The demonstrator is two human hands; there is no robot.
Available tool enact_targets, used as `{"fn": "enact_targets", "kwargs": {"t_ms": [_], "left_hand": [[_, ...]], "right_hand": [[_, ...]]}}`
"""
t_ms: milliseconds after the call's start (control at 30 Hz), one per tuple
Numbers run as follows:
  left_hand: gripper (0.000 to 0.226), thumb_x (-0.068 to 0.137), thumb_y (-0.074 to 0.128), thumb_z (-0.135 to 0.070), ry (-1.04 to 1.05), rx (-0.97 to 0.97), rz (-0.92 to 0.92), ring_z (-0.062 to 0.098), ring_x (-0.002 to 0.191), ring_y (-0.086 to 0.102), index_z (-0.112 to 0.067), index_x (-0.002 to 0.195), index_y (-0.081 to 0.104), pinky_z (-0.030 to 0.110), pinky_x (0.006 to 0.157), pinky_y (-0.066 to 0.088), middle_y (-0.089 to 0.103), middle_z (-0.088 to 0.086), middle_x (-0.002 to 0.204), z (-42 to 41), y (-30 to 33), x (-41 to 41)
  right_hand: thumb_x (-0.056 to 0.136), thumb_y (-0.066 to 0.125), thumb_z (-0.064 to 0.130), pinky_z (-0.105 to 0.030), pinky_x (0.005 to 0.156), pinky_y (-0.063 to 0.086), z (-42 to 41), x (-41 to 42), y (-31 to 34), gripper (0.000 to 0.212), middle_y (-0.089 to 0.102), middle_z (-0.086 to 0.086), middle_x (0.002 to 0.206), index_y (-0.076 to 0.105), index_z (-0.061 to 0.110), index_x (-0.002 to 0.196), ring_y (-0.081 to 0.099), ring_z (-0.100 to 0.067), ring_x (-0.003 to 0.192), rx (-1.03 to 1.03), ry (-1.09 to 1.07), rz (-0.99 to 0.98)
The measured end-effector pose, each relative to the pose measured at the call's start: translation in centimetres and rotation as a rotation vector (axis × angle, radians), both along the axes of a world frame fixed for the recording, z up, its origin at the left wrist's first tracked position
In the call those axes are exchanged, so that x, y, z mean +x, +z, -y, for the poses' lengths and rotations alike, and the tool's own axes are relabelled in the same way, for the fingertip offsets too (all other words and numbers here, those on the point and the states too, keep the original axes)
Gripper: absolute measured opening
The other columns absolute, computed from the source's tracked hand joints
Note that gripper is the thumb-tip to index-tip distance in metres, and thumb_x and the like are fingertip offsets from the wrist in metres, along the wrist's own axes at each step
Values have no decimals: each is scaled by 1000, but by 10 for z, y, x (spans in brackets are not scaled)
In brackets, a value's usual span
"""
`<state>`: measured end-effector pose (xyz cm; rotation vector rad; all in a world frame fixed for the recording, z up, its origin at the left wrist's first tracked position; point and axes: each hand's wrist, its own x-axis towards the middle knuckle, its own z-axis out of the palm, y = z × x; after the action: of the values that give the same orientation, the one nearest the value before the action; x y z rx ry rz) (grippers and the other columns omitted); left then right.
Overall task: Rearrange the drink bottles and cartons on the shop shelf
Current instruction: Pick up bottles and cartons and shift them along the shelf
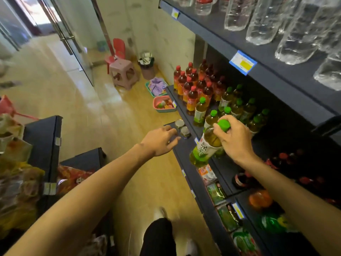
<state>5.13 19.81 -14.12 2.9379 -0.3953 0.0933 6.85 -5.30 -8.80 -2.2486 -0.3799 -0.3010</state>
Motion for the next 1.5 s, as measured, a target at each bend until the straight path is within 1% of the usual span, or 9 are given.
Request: {"fn": "enact_targets", "kwargs": {"t_ms": [167, 367, 633, 833, 967, 1067, 1267, 1400, 1500], "left_hand": [[42, 93, 37, -46, -82, -27, -17, 34, 87, 61, -13, 108, 60, 41, 69, 51, 61, 11, 100, -34, -1, 71], [61, 89, 21, -56, -233, 24, -60, 32, 88, 61, -13, 107, 60, 39, 67, 50, 61, 10, 102, -73, -2, 172], [36, 97, 42, -36, -466, 25, -90, 35, 89, 59, -6, 106, 60, 38, 71, 45, 61, 15, 100, -129, 4, 283], [41, 97, 40, -37, -572, 22, -185, 33, 104, 57, -9, 119, 60, 37, 80, 45, 58, 13, 118, -106, -2, 328], [42, 93, 39, -37, -646, 30, -216, 32, 107, 56, -11, 119, 60, 38, 87, 48, 59, 12, 120, -79, -6, 347], [47, 90, 32, -40, -678, 12, -220, 31, 99, 59, -12, 113, 62, 39, 82, 50, 62, 11, 111, -63, -5, 355], [47, 90, 31, -40, -678, 5, -202, 27, 101, 60, -15, 115, 63, 38, 83, 51, 63, 7, 114, -48, -11, 376], [48, 90, 32, -40, -670, -18, -234, 27, 105, 59, -15, 117, 62, 40, 85, 51, 62, 6, 118, -38, -10, 384], [47, 90, 34, -39, -674, -56, -253, 28, 107, 59, -16, 119, 62, 42, 87, 51, 62, 7, 120, -37, -17, 386]], "right_hand": [[87, 63, 22, -35, 64, 46, -25, 60, -1, 10, 60, -2, 77, 61, 13, 91, 56, -22, 71, 109, -109, -69], [89, 60, 19, -31, 65, 48, -67, 129, 6, 5, 60, 1, 78, 59, 15, 91, 57, -16, 73, 174, -309, -83], [94, 54, 23, -30, 82, 44, -99, 173, 5, 13, 58, -2, 93, 61, 13, 100, 54, -16, 90, 299, -762, -109], [95, 53, 25, -26, 76, 39, -87, 184, -2, 24, 63, -12, 90, 62, 3, 98, 57, -23, 87, 261, -971, -75], [93, 53, 28, -24, 86, 37, -77, 198, -6, 32, 63, -20, 107, 59, 2, 109, 58, -30, 105, 234, -1003, -83], [95, 52, 29, -18, 90, 29, -71, 211, -3, 37, 55, -14, 122, 51, 5, 123, 49, -23, 117, 267, -1022, -129], [95, 53, 29, -14, 72, 30, -63, 236, -6, 30, 50, -5, 94, 54, 3, 111, 49, -16, 92, 189, -948, -187], [96, 52, 30, -15, 60, 37, -65, 258, -11, 12, 49, 11, 75, 50, 21, 88, 47, 1, 69, 164, -790, -214], [95, 51, 37, -16, 65, 39, -69, 281, -24, 11, 51, 10, 81, 48, 26, 96, 51, 1, 74, 78, -708, -251]]}}
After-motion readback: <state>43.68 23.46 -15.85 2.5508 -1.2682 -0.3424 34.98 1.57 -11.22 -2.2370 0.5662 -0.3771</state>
